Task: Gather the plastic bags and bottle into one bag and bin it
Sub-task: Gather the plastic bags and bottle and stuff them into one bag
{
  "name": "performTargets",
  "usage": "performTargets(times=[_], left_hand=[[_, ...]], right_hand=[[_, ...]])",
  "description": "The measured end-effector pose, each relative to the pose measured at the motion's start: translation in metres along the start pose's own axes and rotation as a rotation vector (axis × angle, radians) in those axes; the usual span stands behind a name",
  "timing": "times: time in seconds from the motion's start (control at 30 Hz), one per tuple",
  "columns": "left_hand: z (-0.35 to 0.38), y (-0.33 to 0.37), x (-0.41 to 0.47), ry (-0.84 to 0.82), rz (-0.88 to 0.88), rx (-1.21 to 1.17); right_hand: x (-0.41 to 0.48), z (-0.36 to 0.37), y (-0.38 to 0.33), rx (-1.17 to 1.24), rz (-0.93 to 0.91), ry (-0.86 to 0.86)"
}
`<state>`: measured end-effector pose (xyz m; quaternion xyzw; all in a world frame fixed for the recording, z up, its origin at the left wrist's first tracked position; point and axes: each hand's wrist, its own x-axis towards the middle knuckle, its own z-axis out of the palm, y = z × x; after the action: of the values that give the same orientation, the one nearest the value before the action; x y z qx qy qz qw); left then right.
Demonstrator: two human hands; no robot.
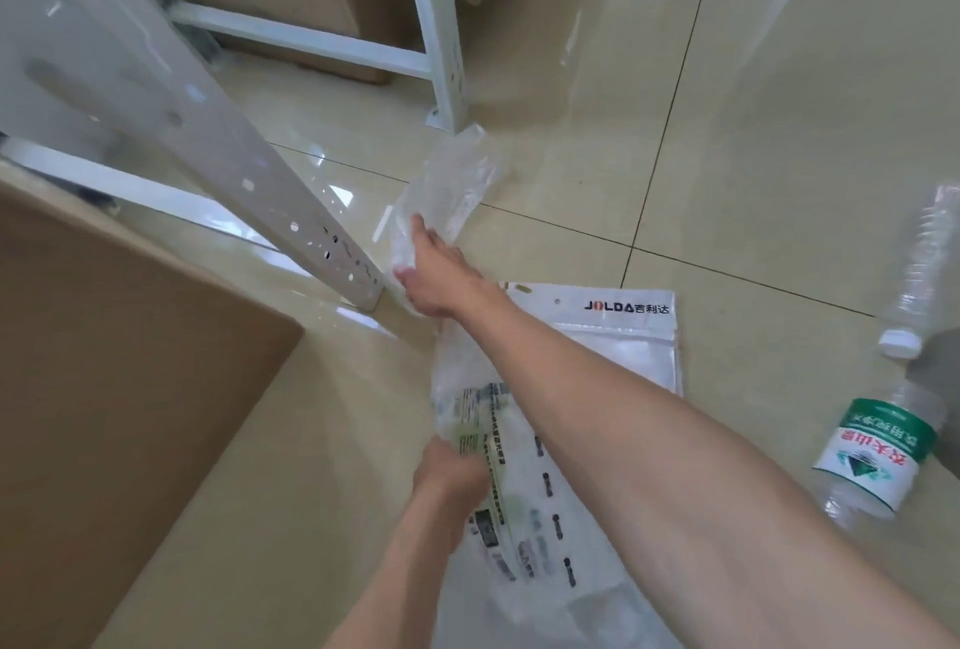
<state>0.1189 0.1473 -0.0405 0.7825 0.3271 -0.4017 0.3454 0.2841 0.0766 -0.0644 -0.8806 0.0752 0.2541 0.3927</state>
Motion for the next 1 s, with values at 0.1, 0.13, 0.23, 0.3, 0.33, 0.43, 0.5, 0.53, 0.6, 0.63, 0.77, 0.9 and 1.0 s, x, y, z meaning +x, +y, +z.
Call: performTargets(times=[0.1, 0.13, 0.23, 0.3, 0.33, 0.43, 0.5, 0.53, 0.6, 0.63, 0.77, 0.9, 1.0], left_hand=[[0.021, -0.018, -0.002, -0.068, -0.049, 0.053], [0.027, -0.018, -0.002, -0.086, -0.059, 0.055], [0.033, -0.004, -0.003, -0.126, -0.055, 0.066], [0.026, 0.009, -0.003, -0.165, -0.055, 0.054], [0.021, 0.016, -0.003, -0.171, -0.057, 0.046], [0.005, 0.039, 0.006, -0.145, 0.002, 0.039], [-0.004, 0.058, 0.001, -0.176, 0.045, 0.004], [-0.008, 0.066, -0.008, -0.194, 0.06, -0.033], [-0.013, 0.078, -0.021, -0.223, 0.083, -0.132], [-0.014, 0.081, -0.025, -0.214, 0.093, -0.193], [-0.007, 0.093, -0.042, -0.285, 0.1, -0.384], [0.012, 0.099, -0.053, -0.319, 0.148, -0.363], [0.028, 0.094, -0.049, 0.053, 0.233, -0.24]], right_hand=[[0.001, 0.017, 0.013, -0.292, 0.081, 0.09], [-0.002, 0.016, 0.019, -0.338, 0.067, 0.164], [-0.017, -0.009, 0.032, 0.017, 0.183, 0.423], [-0.029, -0.039, 0.037, 0.311, 0.264, 0.58], [-0.038, -0.057, 0.038, 0.394, 0.257, 0.642], [-0.072, -0.104, 0.051, 0.44, 0.149, 0.776], [-0.102, -0.124, 0.067, 0.38, 0.071, 0.794], [-0.118, -0.127, 0.075, 0.368, 0.052, 0.757], [-0.148, -0.118, 0.087, 0.386, 0.035, 0.613], [-0.163, -0.106, 0.091, 0.388, 0.028, 0.539], [-0.204, -0.054, 0.097, 0.305, -0.027, 0.243], [-0.224, -0.033, 0.088, 0.4, -0.034, 0.002], [-0.226, -0.028, 0.088, 0.624, -0.013, 0.107]])
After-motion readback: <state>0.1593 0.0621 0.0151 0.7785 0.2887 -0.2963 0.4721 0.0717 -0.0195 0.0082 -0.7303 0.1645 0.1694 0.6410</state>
